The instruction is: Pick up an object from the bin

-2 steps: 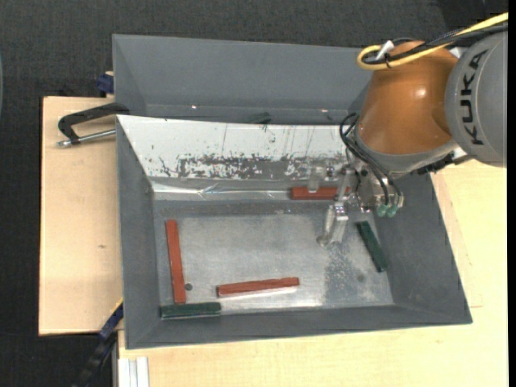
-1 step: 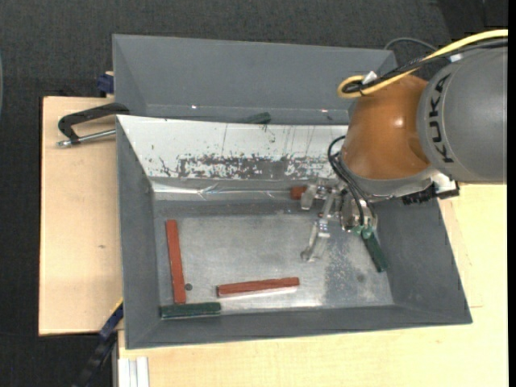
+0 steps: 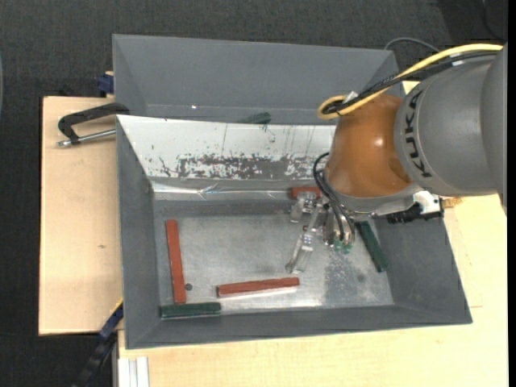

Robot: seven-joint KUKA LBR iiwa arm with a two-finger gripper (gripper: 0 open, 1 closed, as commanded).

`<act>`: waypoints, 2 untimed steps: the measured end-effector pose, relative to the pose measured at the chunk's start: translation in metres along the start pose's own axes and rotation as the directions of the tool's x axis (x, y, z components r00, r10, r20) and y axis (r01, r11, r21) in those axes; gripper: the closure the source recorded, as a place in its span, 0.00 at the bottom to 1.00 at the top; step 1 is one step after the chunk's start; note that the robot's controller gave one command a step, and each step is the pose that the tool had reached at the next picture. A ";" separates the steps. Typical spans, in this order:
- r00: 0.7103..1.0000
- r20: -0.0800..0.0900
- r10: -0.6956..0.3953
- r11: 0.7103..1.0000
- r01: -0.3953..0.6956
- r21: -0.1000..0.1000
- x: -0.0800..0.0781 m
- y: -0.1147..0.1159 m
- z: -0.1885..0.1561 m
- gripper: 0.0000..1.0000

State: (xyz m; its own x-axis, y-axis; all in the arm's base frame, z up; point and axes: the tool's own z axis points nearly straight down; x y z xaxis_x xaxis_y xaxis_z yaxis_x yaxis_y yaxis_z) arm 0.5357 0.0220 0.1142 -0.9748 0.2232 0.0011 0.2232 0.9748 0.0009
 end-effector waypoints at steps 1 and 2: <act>0.989 0.000 -0.147 0.989 0.147 0.000 0.023 0.010 0.005 0.00; 0.999 0.001 -0.044 0.999 0.044 -0.002 0.029 -0.023 0.031 0.00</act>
Offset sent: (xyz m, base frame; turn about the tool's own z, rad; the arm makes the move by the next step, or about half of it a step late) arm -0.0403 -0.0332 -0.0428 -0.0301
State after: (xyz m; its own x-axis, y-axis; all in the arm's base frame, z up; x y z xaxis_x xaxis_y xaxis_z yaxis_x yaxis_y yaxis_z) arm 0.5021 0.0063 0.0828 -0.9837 0.1801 -0.0002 0.1801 0.9836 0.0027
